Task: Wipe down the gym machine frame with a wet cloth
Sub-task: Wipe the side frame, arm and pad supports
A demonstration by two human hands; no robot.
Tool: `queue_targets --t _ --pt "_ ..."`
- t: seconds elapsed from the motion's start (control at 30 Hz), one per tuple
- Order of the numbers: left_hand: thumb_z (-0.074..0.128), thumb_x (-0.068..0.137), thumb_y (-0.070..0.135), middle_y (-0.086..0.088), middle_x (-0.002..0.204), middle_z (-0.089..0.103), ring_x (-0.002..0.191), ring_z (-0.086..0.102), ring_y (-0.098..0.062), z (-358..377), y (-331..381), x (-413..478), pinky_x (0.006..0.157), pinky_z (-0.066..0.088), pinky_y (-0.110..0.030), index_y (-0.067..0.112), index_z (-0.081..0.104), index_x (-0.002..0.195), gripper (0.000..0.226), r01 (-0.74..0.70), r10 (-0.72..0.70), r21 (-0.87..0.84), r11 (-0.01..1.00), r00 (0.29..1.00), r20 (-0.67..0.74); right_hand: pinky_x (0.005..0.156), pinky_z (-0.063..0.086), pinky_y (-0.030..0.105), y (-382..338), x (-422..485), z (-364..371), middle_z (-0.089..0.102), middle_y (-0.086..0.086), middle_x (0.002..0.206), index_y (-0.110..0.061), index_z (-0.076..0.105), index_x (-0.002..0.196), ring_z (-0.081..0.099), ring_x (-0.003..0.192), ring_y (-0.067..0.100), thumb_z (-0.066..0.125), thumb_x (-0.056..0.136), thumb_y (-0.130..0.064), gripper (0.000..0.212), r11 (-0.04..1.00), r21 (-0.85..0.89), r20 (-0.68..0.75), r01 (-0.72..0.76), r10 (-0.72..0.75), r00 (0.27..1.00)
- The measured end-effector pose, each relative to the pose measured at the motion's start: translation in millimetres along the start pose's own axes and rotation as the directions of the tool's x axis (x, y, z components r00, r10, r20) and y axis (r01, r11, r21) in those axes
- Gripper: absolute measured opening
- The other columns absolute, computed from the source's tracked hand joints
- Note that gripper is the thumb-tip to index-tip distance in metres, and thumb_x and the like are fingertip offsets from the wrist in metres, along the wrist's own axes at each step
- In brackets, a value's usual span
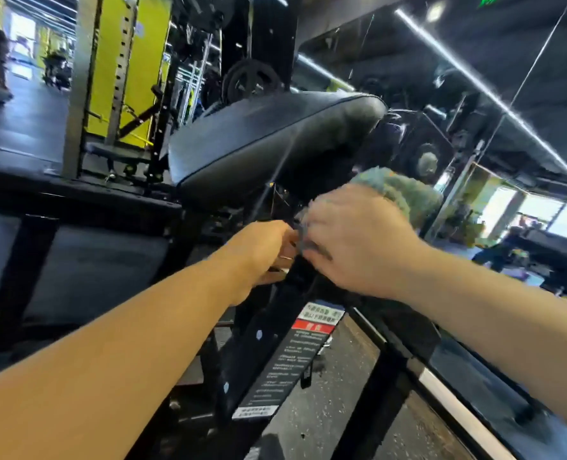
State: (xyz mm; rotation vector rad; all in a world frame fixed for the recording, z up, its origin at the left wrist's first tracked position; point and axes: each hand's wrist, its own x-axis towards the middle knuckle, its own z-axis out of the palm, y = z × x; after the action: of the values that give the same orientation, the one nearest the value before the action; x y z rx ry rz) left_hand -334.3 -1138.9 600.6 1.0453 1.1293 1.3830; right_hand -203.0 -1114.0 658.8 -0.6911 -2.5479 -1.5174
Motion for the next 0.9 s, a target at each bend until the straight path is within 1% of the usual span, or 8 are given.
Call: queue_targets --t 0.1,0.23,0.33,0.4,0.5,0.63,0.77,0.9 --pt "0.029 0.097 0.017 -0.010 0.090 0.063 0.088 0.054 -0.025 -6.2 -1.5 2.7 0.074 0.045 -0.027 0.011 0.062 0.084 0.036 0.129 -0.131 -0.094 0.987 0.991 -0.015 0.073 0.048 0.040 14.7 -1.6 -3.2 0.064 -0.001 0.077 -0.020 0.072 0.072 0.062 0.077 0.026 0.038 0.086 -0.035 0.040 0.987 0.040 -0.004 0.156 -0.156 0.988" --pt "0.028 0.091 0.014 -0.007 0.069 0.046 0.059 0.040 -0.017 3.7 29.9 -0.5 0.058 0.031 -0.021 0.009 0.053 0.075 0.031 0.291 -0.299 -0.163 0.943 0.954 -0.026 0.088 0.038 0.038 90.7 16.0 -23.1 0.066 -0.003 0.085 -0.023 0.071 0.073 0.063 0.089 0.025 0.052 0.087 -0.027 0.024 0.994 0.056 -0.187 -0.091 0.100 0.977" --pt "0.035 0.087 0.029 -0.006 0.064 0.044 0.044 0.032 -0.013 13.1 47.5 -9.9 0.051 0.022 -0.023 0.015 0.050 0.071 0.026 0.320 -0.337 -0.164 0.933 0.937 -0.089 0.093 0.030 0.038 79.6 10.3 -22.5 0.065 -0.004 0.088 -0.023 0.070 0.077 0.061 0.099 0.026 0.059 0.085 -0.021 0.014 0.995 0.091 -0.221 -0.048 0.067 0.973" --pt "0.044 0.062 0.054 -0.007 0.093 0.064 0.067 0.052 -0.020 24.1 59.2 -5.0 0.070 0.043 -0.029 0.018 0.064 0.078 0.044 0.350 -0.379 -0.170 0.921 0.904 -0.198 0.094 0.031 0.037 64.3 1.6 -16.7 0.064 -0.001 0.088 -0.020 0.070 0.079 0.061 0.100 0.027 0.060 0.083 -0.017 0.011 0.987 0.123 -0.176 0.102 -0.080 0.981" --pt "0.043 0.043 0.064 -0.004 0.114 0.065 0.105 0.058 -0.023 36.0 79.3 -8.4 0.102 0.040 -0.046 0.024 0.069 0.099 0.073 0.341 -0.362 -0.130 0.931 0.908 -0.210 0.105 0.029 0.038 73.1 -10.4 -15.9 0.067 0.003 0.105 -0.017 0.071 0.092 0.058 0.111 0.031 0.057 0.085 -0.015 0.016 0.944 0.250 -0.147 0.218 -0.185 0.972" --pt "0.044 0.042 0.068 -0.003 0.123 0.063 0.113 0.057 -0.022 51.9 111.9 -7.1 0.105 0.037 -0.045 0.025 0.064 0.116 0.089 0.339 -0.346 -0.071 0.938 0.917 -0.200 0.102 0.037 0.041 106.1 -7.0 -22.1 0.066 0.000 0.119 -0.019 0.072 0.101 0.056 0.116 0.029 0.058 0.088 -0.016 0.020 0.922 0.383 -0.254 0.060 0.043 0.966" --pt "0.044 0.050 0.072 0.003 0.127 0.060 0.118 0.053 -0.017 72.3 132.0 -13.4 0.108 0.034 -0.042 0.030 0.063 0.119 0.083 0.338 -0.337 -0.032 0.941 0.919 -0.206 0.100 0.042 0.034 108.8 -23.2 -16.6 0.063 0.012 0.120 -0.009 0.070 0.110 0.058 0.109 0.032 0.060 0.088 -0.006 0.025 0.622 0.772 -0.228 -0.128 0.459 0.858" --pt "0.046 0.079 0.064 0.004 0.133 0.054 0.122 0.049 -0.016 85.1 143.3 -16.3 0.108 0.034 -0.043 0.028 0.055 0.129 0.062 0.335 -0.330 -0.027 0.942 0.906 -0.264 0.103 0.039 0.030 112.2 -24.7 -21.8 0.060 0.011 0.125 -0.008 0.062 0.122 0.053 0.116 0.023 0.056 0.089 -0.021 0.036 0.427 0.879 -0.044 -0.213 0.517 0.855"
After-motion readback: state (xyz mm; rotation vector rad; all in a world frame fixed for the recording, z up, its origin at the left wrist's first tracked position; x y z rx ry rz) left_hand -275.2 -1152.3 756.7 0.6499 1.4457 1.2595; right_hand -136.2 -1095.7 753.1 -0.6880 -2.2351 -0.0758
